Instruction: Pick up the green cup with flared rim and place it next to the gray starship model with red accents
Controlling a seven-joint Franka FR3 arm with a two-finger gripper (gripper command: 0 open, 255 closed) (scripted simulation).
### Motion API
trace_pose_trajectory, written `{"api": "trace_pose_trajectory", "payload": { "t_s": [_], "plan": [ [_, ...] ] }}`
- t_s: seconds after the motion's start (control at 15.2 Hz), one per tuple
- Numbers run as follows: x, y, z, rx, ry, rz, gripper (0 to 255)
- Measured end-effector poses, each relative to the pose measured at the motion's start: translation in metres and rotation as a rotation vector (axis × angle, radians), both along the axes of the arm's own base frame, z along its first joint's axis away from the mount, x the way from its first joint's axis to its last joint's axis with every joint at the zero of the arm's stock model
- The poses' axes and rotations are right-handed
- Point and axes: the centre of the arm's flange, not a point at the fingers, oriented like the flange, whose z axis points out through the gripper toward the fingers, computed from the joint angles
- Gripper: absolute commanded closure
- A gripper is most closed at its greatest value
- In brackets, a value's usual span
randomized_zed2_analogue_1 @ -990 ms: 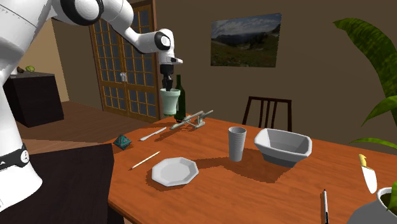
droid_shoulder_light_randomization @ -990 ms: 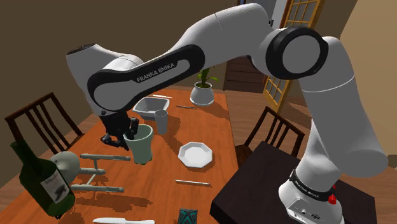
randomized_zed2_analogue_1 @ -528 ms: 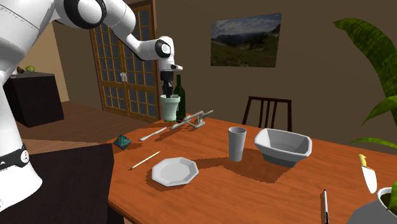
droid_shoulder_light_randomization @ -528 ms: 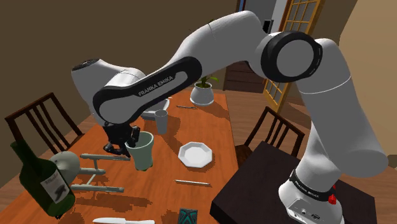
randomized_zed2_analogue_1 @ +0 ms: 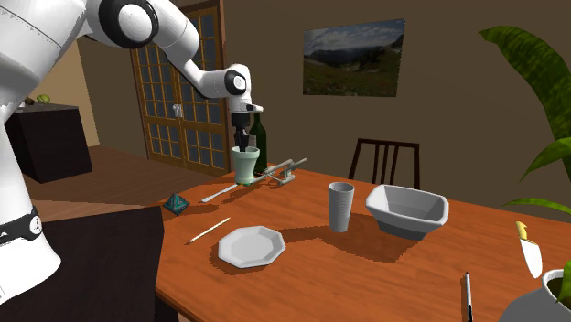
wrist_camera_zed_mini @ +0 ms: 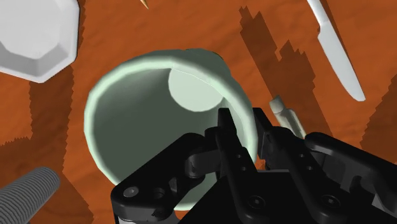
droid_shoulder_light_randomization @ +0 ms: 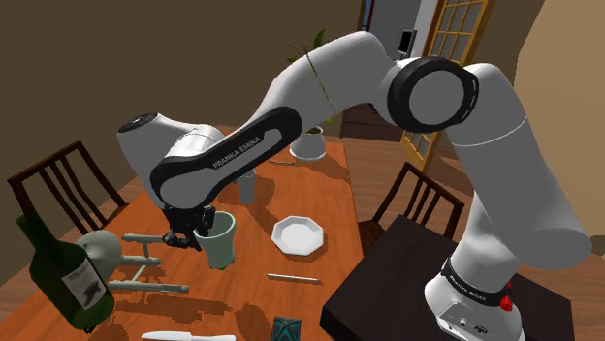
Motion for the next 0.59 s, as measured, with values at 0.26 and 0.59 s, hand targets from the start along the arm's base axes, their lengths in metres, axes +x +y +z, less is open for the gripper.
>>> {"api": "trace_pose_trajectory", "payload": {
  "t_s": [0.26,0.59],
  "plan": [
    [0.002,-0.001,-0.022,0.0,0.0,0.0,255],
    [0.001,-0.001,-0.047,0.0,0.0,0.0,255]
  ]
}}
